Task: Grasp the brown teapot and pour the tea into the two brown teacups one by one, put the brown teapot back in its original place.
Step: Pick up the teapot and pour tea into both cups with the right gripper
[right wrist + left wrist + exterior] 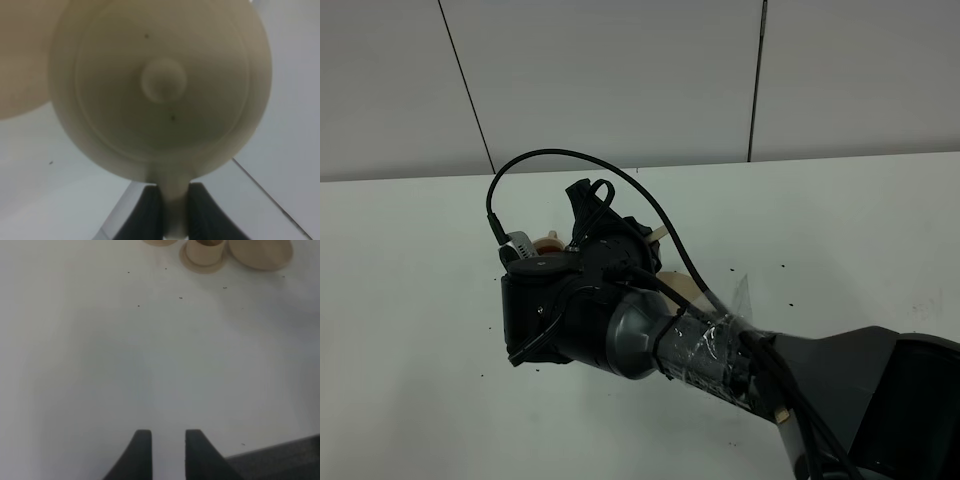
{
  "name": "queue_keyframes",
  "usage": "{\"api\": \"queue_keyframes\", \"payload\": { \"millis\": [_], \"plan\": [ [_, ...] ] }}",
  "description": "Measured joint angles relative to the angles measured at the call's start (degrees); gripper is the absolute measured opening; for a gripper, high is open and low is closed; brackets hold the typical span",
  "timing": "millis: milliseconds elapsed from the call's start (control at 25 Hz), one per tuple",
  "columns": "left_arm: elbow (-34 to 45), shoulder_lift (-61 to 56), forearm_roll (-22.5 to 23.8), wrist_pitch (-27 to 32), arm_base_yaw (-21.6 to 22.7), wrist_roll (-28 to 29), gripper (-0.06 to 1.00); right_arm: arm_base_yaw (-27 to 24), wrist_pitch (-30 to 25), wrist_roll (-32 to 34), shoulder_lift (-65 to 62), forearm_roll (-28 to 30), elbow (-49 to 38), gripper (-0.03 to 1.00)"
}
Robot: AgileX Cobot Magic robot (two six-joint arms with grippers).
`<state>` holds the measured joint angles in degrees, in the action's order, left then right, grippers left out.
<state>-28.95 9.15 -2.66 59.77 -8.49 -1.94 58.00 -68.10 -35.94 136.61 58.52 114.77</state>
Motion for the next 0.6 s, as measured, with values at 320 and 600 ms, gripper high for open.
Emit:
{"api": "queue_keyframes", "payload": {
  "millis": [320,600],
  "plan": [
    [0.0,0.0,0.0,0.0,0.0,0.0,0.24,0.0,0.0,-0.22,0.0,0.4,0.0,0.1],
    [0.0,0.0,0.0,0.0,0.0,0.0,0.24,0.0,-0.07,-0.21,0.0,0.92,0.0,0.1]
  ]
}}
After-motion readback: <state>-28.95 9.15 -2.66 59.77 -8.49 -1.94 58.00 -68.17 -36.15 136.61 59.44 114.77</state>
